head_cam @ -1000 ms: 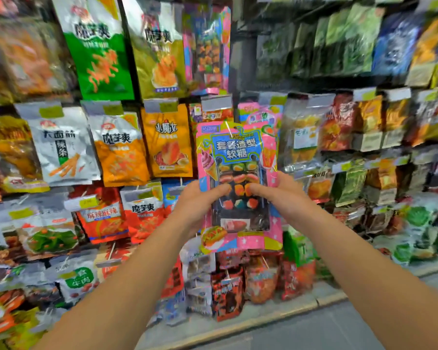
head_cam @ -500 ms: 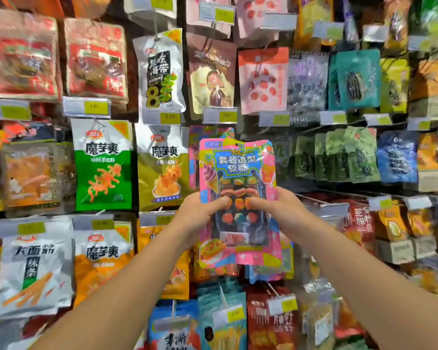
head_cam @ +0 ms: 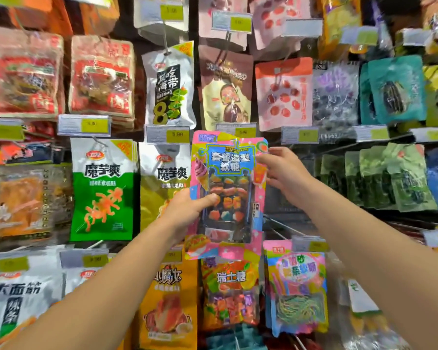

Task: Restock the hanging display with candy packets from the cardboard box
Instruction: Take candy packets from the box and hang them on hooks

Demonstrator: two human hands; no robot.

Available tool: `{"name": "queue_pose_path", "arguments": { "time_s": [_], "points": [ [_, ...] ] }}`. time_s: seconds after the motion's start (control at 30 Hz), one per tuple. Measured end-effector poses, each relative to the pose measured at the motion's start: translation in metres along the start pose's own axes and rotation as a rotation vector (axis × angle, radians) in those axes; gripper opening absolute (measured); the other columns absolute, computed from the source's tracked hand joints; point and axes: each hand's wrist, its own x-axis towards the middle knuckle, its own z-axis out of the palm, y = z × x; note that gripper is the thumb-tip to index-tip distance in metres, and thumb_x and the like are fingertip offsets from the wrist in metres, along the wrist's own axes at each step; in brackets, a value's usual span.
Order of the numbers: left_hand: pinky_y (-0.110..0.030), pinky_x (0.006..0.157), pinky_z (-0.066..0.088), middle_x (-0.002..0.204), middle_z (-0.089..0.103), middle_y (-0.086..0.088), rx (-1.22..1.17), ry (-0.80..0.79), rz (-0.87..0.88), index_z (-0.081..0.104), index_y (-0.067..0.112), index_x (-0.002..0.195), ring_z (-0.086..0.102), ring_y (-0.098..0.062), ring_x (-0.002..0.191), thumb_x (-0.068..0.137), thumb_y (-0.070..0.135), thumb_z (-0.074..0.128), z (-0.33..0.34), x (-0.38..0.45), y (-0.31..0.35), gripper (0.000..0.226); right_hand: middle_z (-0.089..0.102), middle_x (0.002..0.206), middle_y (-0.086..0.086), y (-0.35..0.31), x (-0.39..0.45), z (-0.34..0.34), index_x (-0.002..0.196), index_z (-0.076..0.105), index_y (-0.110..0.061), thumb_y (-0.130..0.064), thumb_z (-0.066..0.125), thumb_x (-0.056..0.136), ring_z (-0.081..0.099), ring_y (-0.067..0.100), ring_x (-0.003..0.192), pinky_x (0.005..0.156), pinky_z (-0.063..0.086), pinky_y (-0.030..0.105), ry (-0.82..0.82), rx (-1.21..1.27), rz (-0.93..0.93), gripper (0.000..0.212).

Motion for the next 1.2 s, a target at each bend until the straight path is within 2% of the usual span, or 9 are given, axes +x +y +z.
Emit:
{"name": "queue_pose_path", "arguments": {
  "time_s": [0.07,0.17,0.33,0.43,0.63,0.73,0.87,1.07,1.2],
  "points": [
    [-0.017,0.058,0.051,0.074,0.072,0.003,0.003,0.013,-0.022,0.067,0.012,0.087,0.068,-0.008,0.070,0.088,0.008,0.068,-0.011,0.002,-0.001,0.005,0.063,0.121,0.003,-0.012,0.018,0.003,0.124,0.049,-0.020,-0.046,0.073,0.054,0.064,0.021,0.104,0.091,0.051,0.042,-0.006,-0.030,-0.048,0.078],
    [-0.028,0.079,0.049,0.096,0.072,-0.007,0.054,-0.004,-0.078,0.068,0.003,0.103,0.065,-0.017,0.090,0.086,0.010,0.070,-0.027,0.001,-0.008,0.018,0.059,0.122,0.000,-0.024,0.035,0.009,0.135,0.046,-0.018,-0.051,0.072,0.052,0.059,0.018,0.109,0.094,0.049,0.038,-0.031,-0.033,-0.057,0.093],
    [-0.030,0.082,0.050,0.103,0.073,-0.014,0.080,0.029,-0.134,0.068,-0.002,0.107,0.066,-0.017,0.090,0.086,0.008,0.070,-0.034,-0.003,-0.020,0.023,0.058,0.122,0.002,-0.027,0.049,0.015,0.131,0.045,-0.017,-0.033,0.070,0.083,0.055,0.010,0.097,0.075,0.042,0.027,-0.088,-0.011,-0.036,0.056],
    [-0.042,0.094,0.049,0.103,0.073,-0.017,0.094,0.051,-0.151,0.069,0.000,0.104,0.068,-0.026,0.097,0.084,0.011,0.072,-0.033,0.001,-0.020,0.023,0.058,0.123,0.003,-0.026,0.055,0.011,0.134,0.043,-0.018,-0.033,0.071,0.078,0.058,0.017,0.107,0.080,0.044,0.033,-0.087,-0.027,-0.043,0.065],
    [-0.028,0.076,0.055,0.093,0.074,-0.012,0.063,0.082,-0.136,0.070,0.001,0.098,0.068,-0.021,0.088,0.087,0.011,0.070,-0.013,0.011,-0.007,0.015,0.061,0.104,0.007,-0.033,0.068,0.002,0.121,0.046,-0.018,-0.017,0.068,0.082,0.062,0.019,0.076,0.068,0.049,0.033,-0.125,0.185,-0.116,0.045],
    [-0.034,0.078,0.056,0.101,0.073,-0.017,0.015,0.095,-0.142,0.070,0.002,0.104,0.069,-0.025,0.092,0.087,0.012,0.070,0.000,0.017,-0.001,0.020,0.060,0.113,0.006,-0.038,0.069,0.001,0.133,0.042,-0.018,-0.018,0.067,0.077,0.066,0.023,0.081,0.069,0.054,0.036,-0.165,0.246,-0.124,0.061],
    [-0.019,0.060,0.053,0.100,0.074,-0.011,0.005,0.105,-0.113,0.070,0.005,0.099,0.068,-0.016,0.084,0.087,0.012,0.069,0.012,0.023,0.005,0.014,0.059,0.125,0.003,-0.039,0.068,-0.001,0.147,0.034,-0.020,-0.010,0.060,0.091,0.069,0.027,0.087,0.082,0.059,0.041,-0.202,0.271,-0.139,0.063],
    [-0.027,0.066,0.057,0.105,0.073,-0.014,-0.048,0.148,-0.103,0.071,0.006,0.105,0.069,-0.022,0.086,0.090,0.017,0.068,0.025,0.037,0.008,0.019,0.061,0.115,-0.004,-0.040,0.067,-0.004,0.151,0.032,-0.022,-0.008,0.058,0.092,0.067,0.024,0.085,0.080,0.057,0.040,-0.246,0.238,-0.186,0.066],
    [-0.026,0.058,0.057,0.095,0.074,-0.011,-0.022,0.165,-0.098,0.071,0.005,0.102,0.070,-0.017,0.074,0.089,0.021,0.069,0.035,0.045,0.006,0.020,0.062,0.114,-0.004,-0.039,0.069,-0.006,0.150,0.033,-0.022,-0.007,0.058,0.091,0.067,0.021,0.082,0.079,0.057,0.039,-0.254,0.233,-0.210,0.066]
  ]
}}
